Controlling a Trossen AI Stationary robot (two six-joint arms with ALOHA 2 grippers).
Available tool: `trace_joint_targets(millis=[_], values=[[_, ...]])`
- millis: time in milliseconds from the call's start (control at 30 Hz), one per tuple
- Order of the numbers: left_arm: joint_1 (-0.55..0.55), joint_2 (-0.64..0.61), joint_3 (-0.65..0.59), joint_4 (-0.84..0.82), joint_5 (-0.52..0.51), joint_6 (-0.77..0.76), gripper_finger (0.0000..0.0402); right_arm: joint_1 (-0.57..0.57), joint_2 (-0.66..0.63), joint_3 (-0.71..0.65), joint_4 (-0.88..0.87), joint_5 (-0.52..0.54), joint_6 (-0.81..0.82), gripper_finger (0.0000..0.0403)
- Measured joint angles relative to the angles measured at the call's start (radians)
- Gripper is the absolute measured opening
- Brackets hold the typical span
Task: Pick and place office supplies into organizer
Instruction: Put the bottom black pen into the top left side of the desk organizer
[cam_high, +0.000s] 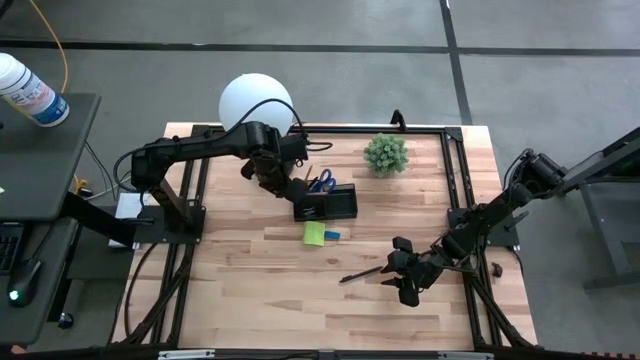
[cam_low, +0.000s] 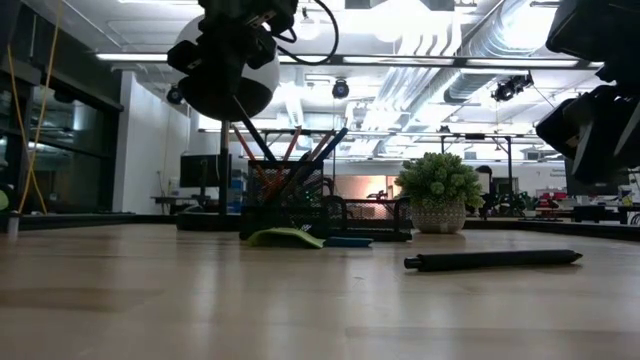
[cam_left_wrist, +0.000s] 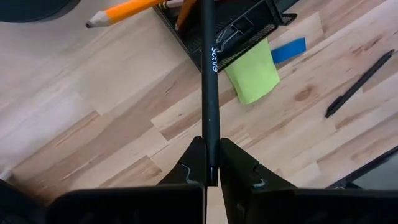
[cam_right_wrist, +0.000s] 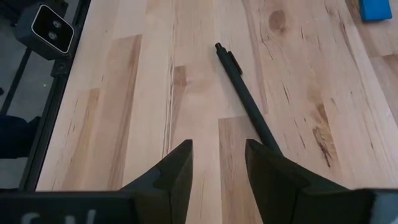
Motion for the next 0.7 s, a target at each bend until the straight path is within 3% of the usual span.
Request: trace_joint_targets(millis=[267, 700], values=[[0.001, 0.000, 0.000, 0.012, 0.064, 0.022, 0.0000, 0.000, 0.000, 0.000, 0.008, 0.000, -0.001, 0.0138], [0.048, 0.048, 0.023, -0.007, 0.084, 0.029, 0.0000, 0.000, 0.000, 0.000, 0.027, 0.000, -0.001, 0.0138]])
